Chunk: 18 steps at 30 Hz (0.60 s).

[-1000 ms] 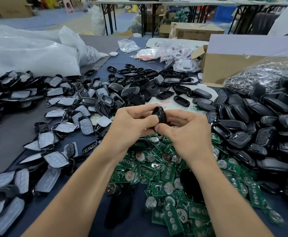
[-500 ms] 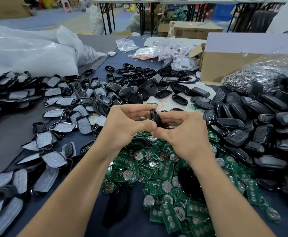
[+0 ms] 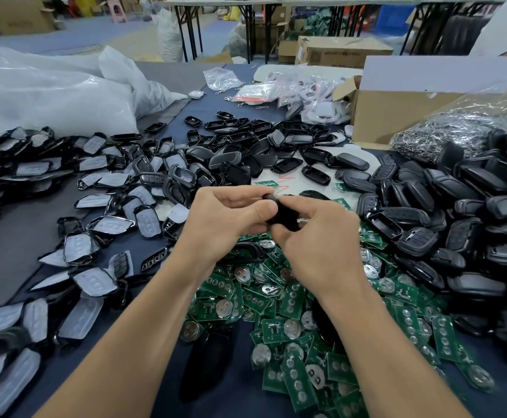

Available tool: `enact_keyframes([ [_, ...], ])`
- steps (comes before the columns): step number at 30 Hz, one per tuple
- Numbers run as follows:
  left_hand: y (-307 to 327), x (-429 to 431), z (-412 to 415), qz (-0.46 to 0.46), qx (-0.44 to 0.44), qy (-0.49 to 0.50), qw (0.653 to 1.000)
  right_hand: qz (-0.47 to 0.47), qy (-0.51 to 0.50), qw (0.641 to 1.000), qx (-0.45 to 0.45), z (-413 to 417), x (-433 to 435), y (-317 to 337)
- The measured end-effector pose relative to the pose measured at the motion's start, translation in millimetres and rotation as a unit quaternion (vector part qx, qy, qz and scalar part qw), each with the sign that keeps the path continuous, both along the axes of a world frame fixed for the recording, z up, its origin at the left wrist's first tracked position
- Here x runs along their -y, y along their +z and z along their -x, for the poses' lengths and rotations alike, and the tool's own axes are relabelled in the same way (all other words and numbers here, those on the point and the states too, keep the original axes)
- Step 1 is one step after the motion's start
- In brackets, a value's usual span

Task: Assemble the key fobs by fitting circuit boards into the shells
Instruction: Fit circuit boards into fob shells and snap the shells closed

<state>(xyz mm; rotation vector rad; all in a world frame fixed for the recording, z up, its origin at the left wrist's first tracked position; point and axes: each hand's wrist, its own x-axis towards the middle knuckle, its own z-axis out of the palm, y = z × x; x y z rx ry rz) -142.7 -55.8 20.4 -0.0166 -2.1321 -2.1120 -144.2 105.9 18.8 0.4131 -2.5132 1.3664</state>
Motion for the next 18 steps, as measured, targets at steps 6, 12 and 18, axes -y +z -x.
enact_keyframes([
  [6, -1, -7, 3, -0.004, 0.010, 0.082, 0.997, -0.059, -0.041, 0.995, -0.067, -4, 12, -6],
  [12, -1, -5, 4, -0.017, -0.028, 0.095, 0.995, 0.231, 0.006, 0.966, 0.116, 15, -1, -6],
  [18, -1, -5, 2, -0.005, -0.023, 0.047, 0.999, 0.292, 0.023, 0.948, 0.128, 20, -7, -9],
])
